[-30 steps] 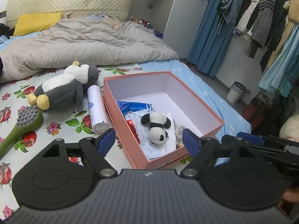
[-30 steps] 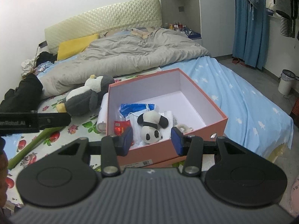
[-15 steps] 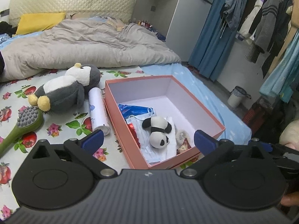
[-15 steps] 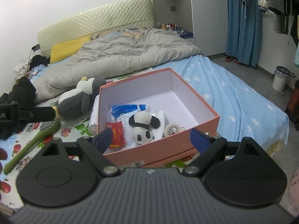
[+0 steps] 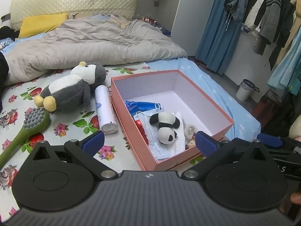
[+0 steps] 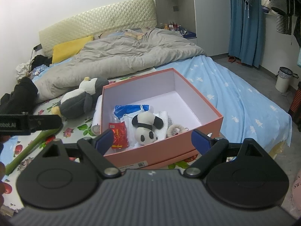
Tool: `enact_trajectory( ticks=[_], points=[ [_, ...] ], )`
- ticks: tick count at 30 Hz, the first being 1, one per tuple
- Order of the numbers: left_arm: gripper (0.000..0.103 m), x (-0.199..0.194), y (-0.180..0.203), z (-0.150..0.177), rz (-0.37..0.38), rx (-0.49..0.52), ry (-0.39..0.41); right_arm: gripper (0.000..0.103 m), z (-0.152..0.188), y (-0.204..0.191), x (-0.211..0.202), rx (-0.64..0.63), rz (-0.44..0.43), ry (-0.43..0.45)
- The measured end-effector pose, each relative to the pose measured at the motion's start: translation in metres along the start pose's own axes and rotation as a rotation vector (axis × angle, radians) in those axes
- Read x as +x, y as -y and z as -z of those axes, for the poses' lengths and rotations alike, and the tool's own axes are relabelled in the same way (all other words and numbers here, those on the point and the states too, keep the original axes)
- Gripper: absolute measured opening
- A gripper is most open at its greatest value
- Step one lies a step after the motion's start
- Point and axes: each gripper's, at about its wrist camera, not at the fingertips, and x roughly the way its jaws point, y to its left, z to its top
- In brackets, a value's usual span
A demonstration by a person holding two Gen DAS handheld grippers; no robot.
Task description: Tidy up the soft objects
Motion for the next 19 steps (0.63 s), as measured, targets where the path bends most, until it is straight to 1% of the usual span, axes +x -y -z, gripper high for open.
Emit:
enact_trajectory(
  ticks=[19],
  points=[
    [0.103,-0.0015,0.0019,0.0020,-0.009,-0.010,-0.004,0.091,-0.0005,-0.0023,-0.0015,-0.007,-0.001,-0.004]
  ],
)
